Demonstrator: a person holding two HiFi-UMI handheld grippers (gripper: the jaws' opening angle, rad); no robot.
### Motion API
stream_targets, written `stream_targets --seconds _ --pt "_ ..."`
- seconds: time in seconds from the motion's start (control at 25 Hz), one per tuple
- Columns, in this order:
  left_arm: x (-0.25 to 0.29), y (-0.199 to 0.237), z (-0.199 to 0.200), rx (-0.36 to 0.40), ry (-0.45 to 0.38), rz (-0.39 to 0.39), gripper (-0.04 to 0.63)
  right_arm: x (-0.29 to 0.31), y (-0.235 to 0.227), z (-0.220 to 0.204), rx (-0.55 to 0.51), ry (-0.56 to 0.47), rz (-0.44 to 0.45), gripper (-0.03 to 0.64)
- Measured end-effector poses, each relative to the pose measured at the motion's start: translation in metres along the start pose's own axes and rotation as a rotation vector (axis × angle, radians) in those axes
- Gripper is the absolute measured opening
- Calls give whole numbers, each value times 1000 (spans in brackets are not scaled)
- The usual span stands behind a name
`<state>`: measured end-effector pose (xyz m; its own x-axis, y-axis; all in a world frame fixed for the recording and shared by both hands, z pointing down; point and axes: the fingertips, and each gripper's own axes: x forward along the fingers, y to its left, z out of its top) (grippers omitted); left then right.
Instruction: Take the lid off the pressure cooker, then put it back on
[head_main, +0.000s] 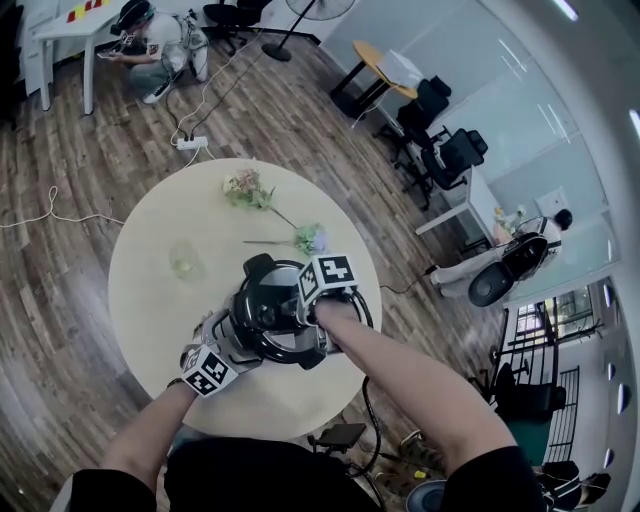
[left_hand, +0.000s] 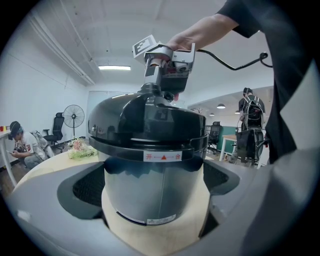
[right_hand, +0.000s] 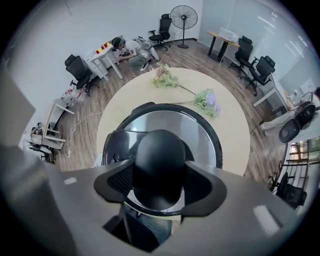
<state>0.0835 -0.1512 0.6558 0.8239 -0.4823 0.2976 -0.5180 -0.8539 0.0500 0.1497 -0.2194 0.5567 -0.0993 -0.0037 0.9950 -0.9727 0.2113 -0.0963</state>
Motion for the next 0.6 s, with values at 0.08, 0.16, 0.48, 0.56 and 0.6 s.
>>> stream_targets --seconds 0.08,0.16,0.48,0.56,0.6 --pt "0 0 0 2 1 2 591 -4 0 0 -4 5 5 291" --pt "1 1 -1 4 2 1 591 -11 1 1 -5 6 13 290" --pt "0 -1 -2 5 7 4 591 -34 2 0 38 -18 80 290" --pt "1 -1 -1 3 8 5 591 -37 3 2 55 -21 90 290" --pt "1 -2 -1 2 9 5 591 -39 3 3 59 -19 93 290"
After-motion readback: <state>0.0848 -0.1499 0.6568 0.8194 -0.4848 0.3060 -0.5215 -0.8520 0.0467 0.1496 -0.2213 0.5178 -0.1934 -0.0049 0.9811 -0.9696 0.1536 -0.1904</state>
